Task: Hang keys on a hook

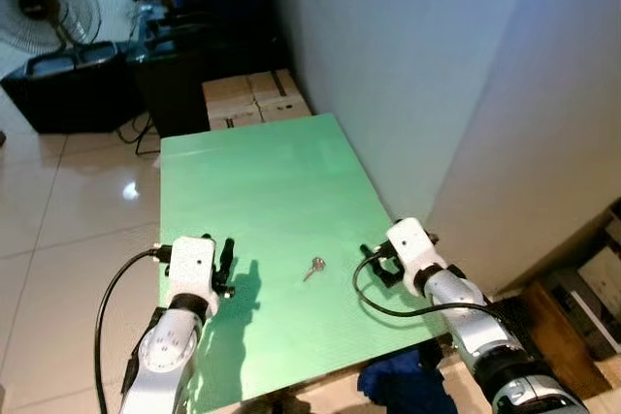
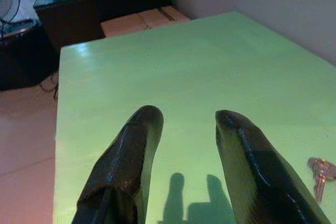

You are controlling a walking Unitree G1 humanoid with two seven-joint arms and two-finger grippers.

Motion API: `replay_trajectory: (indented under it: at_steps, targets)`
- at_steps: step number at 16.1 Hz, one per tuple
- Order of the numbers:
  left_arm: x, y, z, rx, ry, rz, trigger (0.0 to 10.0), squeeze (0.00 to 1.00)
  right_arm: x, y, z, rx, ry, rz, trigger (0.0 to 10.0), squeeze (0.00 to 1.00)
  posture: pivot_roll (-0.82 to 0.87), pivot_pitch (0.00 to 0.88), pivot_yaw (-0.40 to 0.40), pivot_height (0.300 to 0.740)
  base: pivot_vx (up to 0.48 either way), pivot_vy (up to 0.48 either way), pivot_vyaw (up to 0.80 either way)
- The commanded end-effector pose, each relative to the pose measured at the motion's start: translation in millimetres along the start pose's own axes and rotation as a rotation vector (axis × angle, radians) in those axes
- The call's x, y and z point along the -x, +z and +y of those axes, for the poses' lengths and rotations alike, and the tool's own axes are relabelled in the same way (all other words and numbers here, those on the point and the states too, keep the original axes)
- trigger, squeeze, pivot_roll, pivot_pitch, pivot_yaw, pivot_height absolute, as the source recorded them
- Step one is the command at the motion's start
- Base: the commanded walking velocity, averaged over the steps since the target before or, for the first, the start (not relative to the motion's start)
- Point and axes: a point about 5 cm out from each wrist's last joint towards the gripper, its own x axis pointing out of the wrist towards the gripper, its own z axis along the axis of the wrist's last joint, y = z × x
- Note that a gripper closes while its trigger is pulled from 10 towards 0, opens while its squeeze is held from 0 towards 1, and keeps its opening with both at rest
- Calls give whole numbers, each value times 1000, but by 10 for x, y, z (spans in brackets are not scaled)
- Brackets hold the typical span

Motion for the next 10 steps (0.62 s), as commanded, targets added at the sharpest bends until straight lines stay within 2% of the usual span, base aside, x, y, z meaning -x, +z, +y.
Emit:
replay_trajectory:
  at_steps: [1, 2, 3, 5, 7, 9, 10]
  targets:
    - [-19, 33, -42, -21, -75, 14, 10000, 0, -34, 108, 43, -13, 10, -59, 10000, 0, 19, 20, 32, 740, 0, 0, 0]
    - [-59, 47, -57, -44, -140, 24, 10000, 0, -37, 161, 66, -28, -25, -93, 10000, 0, 14, 16, 41, 740, 0, 0, 0]
    - [-177, 52, -57, -85, -227, 62, 10000, 0, -4, 275, 97, -38, -102, -152, 10000, 0, -1, 15, 51, 740, 0, 0, 0]
    - [-360, 57, -144, -107, -342, 93, 10000, 0, 102, 414, 179, -70, -149, -225, 10000, 0, -39, 20, 80, 740, 0, 0, 0]
    - [-532, 55, -275, -104, -411, 127, 10000, 0, 223, 531, 239, -88, -172, -286, 10000, 0, -86, 26, 109, 740, 0, 0, 0]
    - [-629, 43, -387, -116, -460, 156, 10000, 0, 329, 659, 218, -90, -203, -335, 10000, 0, -153, 39, 150, 740, 0, 0, 0]
    - [-685, 44, -478, -112, -484, 171, 10000, 0, 447, 755, 176, -90, -227, -376, 10000, 0, -199, 55, 175, 740, 0, 0, 0]
